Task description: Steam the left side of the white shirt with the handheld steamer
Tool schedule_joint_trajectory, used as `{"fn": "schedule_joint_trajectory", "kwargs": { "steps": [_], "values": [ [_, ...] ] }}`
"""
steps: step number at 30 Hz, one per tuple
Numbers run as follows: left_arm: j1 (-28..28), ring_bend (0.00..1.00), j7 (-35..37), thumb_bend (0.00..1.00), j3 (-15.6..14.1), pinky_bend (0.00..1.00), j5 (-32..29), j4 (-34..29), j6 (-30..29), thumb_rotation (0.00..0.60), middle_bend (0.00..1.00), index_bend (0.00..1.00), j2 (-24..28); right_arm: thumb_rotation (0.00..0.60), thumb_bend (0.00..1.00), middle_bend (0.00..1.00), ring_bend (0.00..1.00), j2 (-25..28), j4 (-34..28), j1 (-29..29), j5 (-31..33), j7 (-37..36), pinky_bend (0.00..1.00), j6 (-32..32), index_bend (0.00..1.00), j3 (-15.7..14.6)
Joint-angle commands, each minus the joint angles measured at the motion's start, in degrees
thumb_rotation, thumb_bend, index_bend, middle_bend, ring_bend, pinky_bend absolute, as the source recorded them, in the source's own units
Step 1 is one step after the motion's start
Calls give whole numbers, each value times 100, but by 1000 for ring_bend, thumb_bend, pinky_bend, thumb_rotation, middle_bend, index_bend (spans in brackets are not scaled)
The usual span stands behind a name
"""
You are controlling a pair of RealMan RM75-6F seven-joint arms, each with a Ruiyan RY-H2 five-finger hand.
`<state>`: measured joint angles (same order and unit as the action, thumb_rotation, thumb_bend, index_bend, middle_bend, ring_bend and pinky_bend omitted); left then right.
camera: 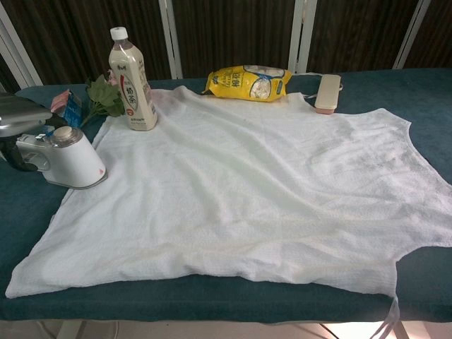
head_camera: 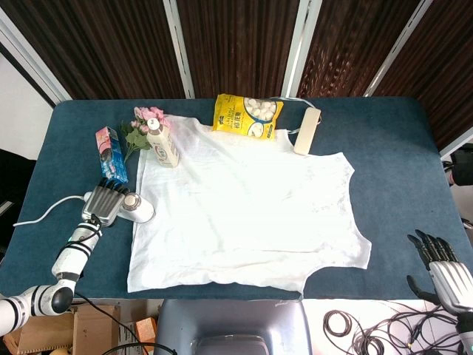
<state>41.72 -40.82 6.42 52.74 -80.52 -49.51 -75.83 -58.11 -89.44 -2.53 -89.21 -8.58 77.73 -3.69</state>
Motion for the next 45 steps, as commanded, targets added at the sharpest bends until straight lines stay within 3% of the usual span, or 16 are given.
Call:
{"fn": "schedule_joint_trajectory", "kwargs": {
  "steps": [1, 15, 21, 39, 45],
  "values": [
    [19, 173, 65, 242, -28, 156, -18, 12, 11, 600, 245, 292, -2, 600, 363, 0, 0, 0, -1, -9, -11, 0, 0, -7, 0, -1],
    [179, 244, 251, 245, -193, 181, -83, 359, 204, 600, 299, 326, -133, 600, 363, 0, 0, -2, -6, -24, 4, 27, 0, -36, 0, -5],
    [221, 269, 305, 245, -239, 198, -153, 499, 258, 600, 330, 384, -164, 600, 363, 0, 0, -8, -11, -39, 35, 53, 0, -73, 0, 1],
    [185, 307, 898, 246, -369, 227, 276, 962, 377, 600, 381, 478, -283, 600, 363, 0, 0, -19, -46, -46, 106, 150, 0, -123, 0, 6],
    [165, 375, 1221, 253, -372, 291, 519, 1127, 425, 600, 462, 612, -330, 600, 363, 0, 0, -14, -35, -39, 113, 130, 0, -114, 0, 6]
  ]
}}
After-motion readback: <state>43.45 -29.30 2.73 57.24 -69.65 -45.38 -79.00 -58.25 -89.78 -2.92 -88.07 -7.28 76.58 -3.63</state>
